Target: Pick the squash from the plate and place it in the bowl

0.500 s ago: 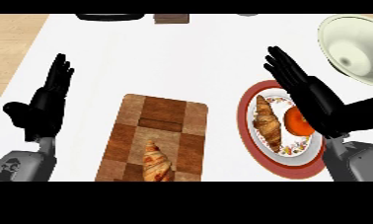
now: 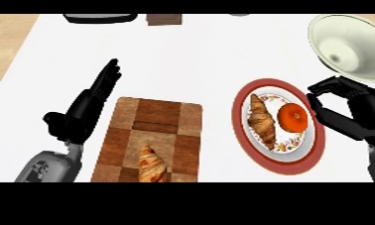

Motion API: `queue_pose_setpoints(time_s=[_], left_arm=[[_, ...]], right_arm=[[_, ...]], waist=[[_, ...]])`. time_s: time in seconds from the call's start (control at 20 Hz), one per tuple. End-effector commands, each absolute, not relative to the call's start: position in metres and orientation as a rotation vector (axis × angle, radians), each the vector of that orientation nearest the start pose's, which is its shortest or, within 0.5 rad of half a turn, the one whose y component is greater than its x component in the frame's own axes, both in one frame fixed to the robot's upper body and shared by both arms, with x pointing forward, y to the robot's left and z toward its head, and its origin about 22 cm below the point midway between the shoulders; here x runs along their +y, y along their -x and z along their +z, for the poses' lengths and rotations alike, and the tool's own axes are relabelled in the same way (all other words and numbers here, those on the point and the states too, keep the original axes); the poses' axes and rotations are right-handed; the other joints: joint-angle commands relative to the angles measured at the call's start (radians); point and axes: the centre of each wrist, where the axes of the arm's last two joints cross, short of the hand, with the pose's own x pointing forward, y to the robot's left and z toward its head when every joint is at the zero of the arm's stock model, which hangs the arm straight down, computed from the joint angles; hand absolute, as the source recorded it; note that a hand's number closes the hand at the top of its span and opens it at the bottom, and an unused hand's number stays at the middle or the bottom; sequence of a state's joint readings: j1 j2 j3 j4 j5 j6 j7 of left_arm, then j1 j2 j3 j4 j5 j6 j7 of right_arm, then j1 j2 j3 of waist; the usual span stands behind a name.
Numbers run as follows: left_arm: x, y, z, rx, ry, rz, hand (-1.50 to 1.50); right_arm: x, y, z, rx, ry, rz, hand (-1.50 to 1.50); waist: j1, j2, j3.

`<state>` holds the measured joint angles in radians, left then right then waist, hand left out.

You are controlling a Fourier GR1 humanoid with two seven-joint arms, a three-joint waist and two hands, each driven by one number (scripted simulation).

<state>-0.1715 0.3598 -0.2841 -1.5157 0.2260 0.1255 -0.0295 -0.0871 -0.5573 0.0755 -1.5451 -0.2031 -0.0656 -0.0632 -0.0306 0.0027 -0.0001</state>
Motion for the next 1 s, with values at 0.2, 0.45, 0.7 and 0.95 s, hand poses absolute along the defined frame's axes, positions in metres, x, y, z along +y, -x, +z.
queue_pose_setpoints(time_s=[0.2, 0.45, 0.7, 0.95], left_arm=[[0.214, -0.278, 0.032, -1.591, 0.156, -0.368, 0.00], [0.210, -0.272, 0.034, -1.599, 0.172, -0.388, 0.00], [0.201, -0.272, 0.040, -1.599, 0.172, -0.407, 0.00], [0.199, -0.270, 0.045, -1.590, 0.191, -0.395, 0.00]], right_arm=[[-0.367, -0.265, 0.027, -1.685, 0.442, 0.474, -1.50], [-0.358, -0.282, 0.054, -1.500, 0.581, 0.767, -1.50], [-0.367, -0.294, 0.097, -1.117, 0.685, 1.101, -1.50], [-0.343, -0.304, 0.120, -0.832, 0.517, 1.265, -1.50]], waist=[[0.033, 0.000, 0.000], [0.040, -0.002, -0.002], [0.060, -0.004, -0.005], [0.057, -0.005, -0.003]])
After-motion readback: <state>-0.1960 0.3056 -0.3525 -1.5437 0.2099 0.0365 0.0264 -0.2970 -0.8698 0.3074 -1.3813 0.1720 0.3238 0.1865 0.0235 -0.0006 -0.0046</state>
